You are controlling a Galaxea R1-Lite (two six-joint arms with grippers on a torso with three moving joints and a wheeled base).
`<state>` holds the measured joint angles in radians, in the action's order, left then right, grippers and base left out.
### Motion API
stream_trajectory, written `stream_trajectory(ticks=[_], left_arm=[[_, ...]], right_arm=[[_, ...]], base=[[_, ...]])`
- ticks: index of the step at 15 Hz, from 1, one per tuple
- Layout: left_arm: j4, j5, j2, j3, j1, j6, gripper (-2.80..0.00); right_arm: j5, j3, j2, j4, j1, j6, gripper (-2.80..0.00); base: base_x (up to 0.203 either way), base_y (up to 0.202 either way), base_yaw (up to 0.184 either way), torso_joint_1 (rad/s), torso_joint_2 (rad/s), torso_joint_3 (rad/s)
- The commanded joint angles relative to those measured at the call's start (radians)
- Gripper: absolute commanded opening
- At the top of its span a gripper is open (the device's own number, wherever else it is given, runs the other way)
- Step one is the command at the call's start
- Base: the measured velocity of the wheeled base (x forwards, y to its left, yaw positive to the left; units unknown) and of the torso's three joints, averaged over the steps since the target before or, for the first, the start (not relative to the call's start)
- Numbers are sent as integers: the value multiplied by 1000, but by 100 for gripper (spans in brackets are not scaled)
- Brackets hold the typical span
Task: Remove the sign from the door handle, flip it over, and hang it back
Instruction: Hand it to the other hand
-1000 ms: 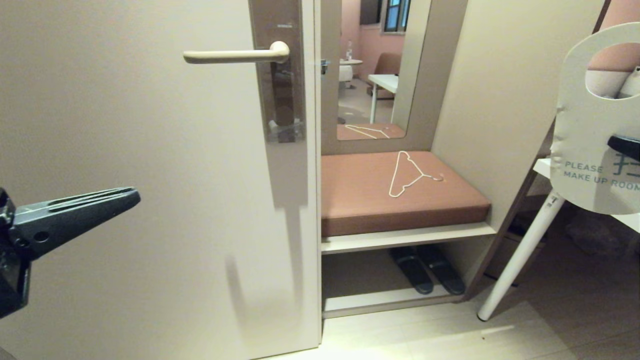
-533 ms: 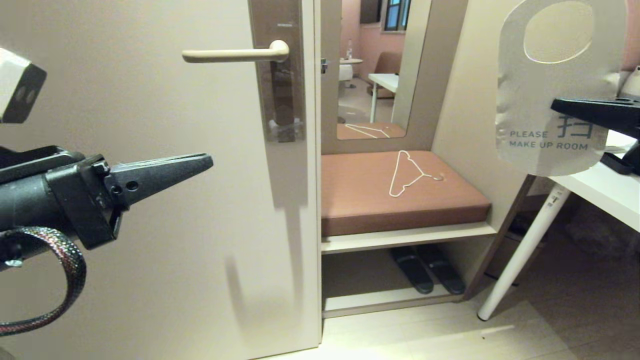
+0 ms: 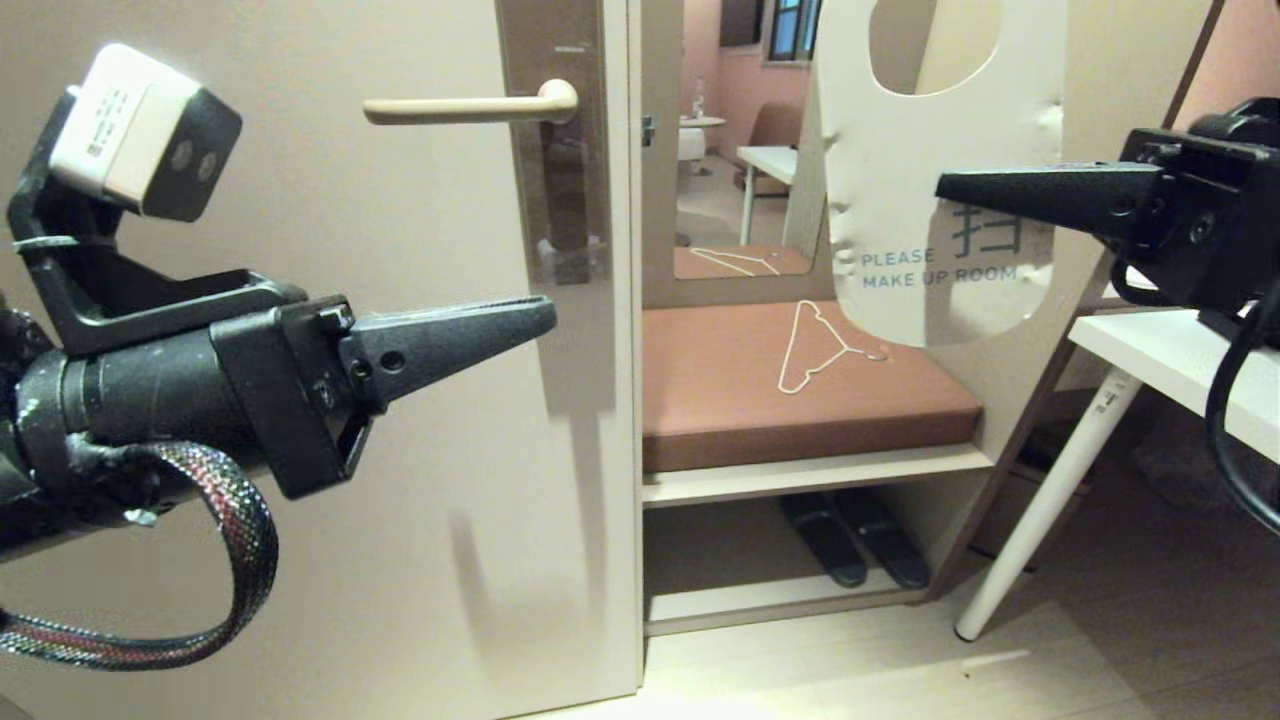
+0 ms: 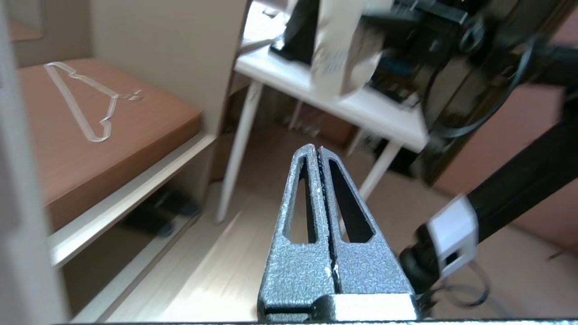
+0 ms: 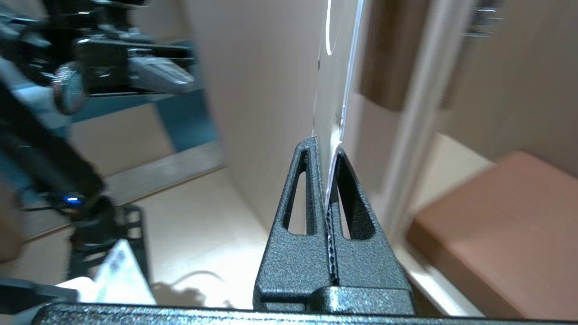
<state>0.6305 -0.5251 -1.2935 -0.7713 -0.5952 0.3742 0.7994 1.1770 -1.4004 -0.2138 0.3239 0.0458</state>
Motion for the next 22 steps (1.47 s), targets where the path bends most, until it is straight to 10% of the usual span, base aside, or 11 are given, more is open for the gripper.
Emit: stream_trajectory(ticks=[1, 8, 15, 16, 22], left_arm=[[22, -13, -30, -7, -10, 40, -280], [20, -129, -43, -7, -11, 72, -280], [21, -194, -58, -14, -35, 74, -280], [23, -193, -59, -14, -35, 74, 0], [23, -193, -56, -11, -34, 74, 0]], right_arm=[[5, 29, -52, -3, 44, 5, -280], [3, 81, -166, -296, 149, 205, -280], [3, 76, -161, -300, 231, 272, -280], [3, 76, -158, -302, 252, 303, -280], [17, 46, -191, -350, 274, 324, -280]], base=[[0, 0, 0, 0, 0, 0], [0, 0, 0, 0, 0, 0], [0, 0, 0, 0, 0, 0], [0, 0, 0, 0, 0, 0], [0, 0, 0, 0, 0, 0]])
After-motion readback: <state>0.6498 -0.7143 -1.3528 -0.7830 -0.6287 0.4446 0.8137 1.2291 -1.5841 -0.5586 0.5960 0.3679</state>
